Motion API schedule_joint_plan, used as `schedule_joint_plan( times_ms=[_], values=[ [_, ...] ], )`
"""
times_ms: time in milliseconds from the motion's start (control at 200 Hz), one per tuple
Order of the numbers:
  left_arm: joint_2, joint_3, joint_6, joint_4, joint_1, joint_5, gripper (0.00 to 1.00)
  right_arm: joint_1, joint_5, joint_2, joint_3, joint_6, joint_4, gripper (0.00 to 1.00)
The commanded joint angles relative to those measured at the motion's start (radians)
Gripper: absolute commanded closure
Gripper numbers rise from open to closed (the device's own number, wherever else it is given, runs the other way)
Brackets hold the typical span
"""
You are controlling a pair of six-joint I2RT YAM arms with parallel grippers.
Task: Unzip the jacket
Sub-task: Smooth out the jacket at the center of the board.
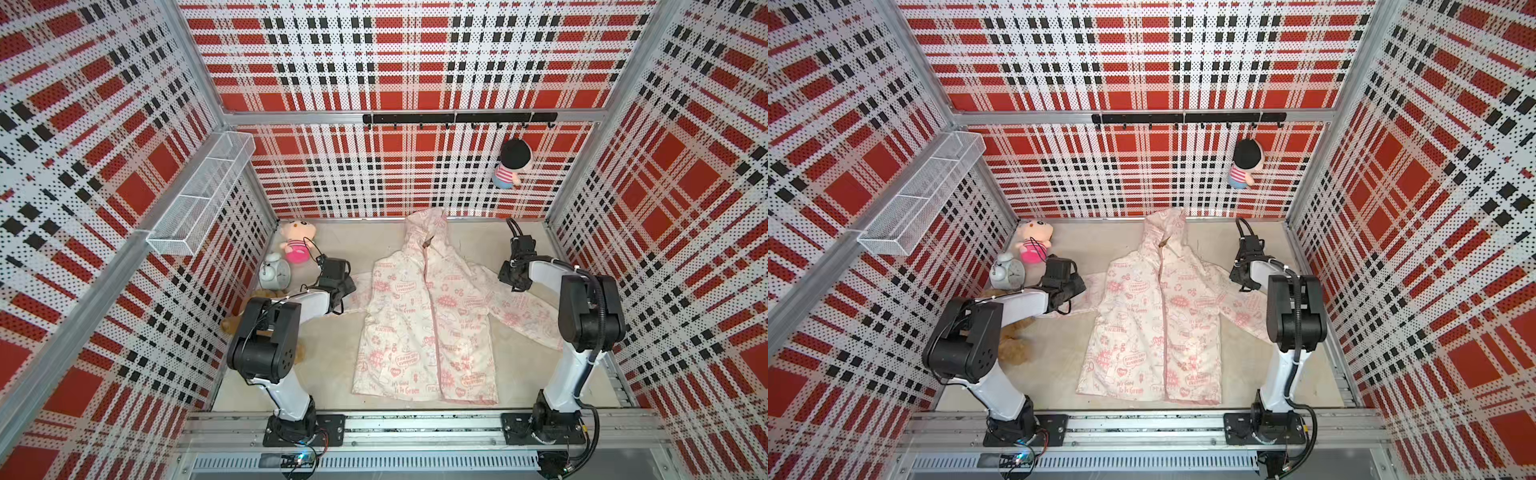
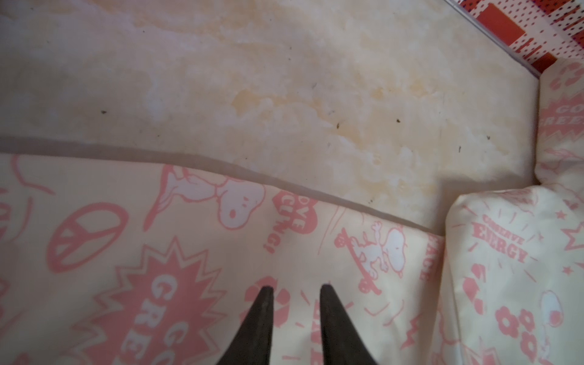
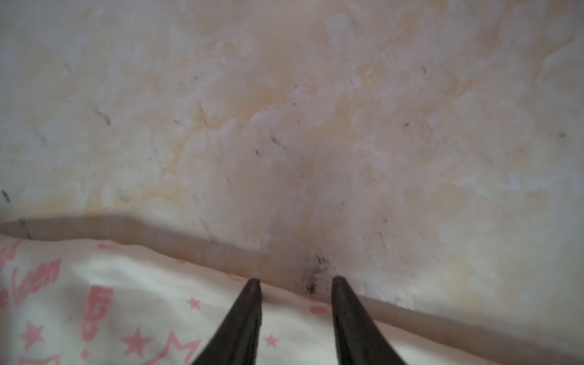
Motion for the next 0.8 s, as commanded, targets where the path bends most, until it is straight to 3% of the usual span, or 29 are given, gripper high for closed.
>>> schedule_joint_plan(
  times_ms=[0,65,145,240,506,611,797],
  values=[
    [0.013,0.043,0.026,0.0,-0.003,-0.031,0.59,-0.009,-0.061,0.041,0.039,-0.074,-0.054,0.44],
    [0.011,0.05,0.049,-0.004,-0.006,-0.045,0.45,-0.009,-0.118,0.019,0.04,-0.1,-0.058,0.35],
    [0.005,0.054,0.059,-0.006,-0.006,-0.066,0.34,-0.009,-0.179,-0.018,0.034,-0.135,-0.055,0.15],
    [0.006,0.062,0.06,-0.006,-0.003,-0.084,0.29,-0.009,-0.156,-0.029,0.079,-0.192,-0.133,0.13],
    [0.051,0.095,0.049,-0.004,-0.013,-0.088,0.3,-0.004,0.09,0.035,0.125,-0.288,-0.306,0.26],
    [0.072,0.102,0.043,-0.003,-0.019,-0.089,0.3,-0.003,0.103,0.082,0.114,-0.302,-0.314,0.34],
    [0.084,0.103,0.048,-0.012,-0.028,-0.096,0.29,-0.004,0.081,0.13,0.112,-0.313,-0.304,0.58]
  ],
)
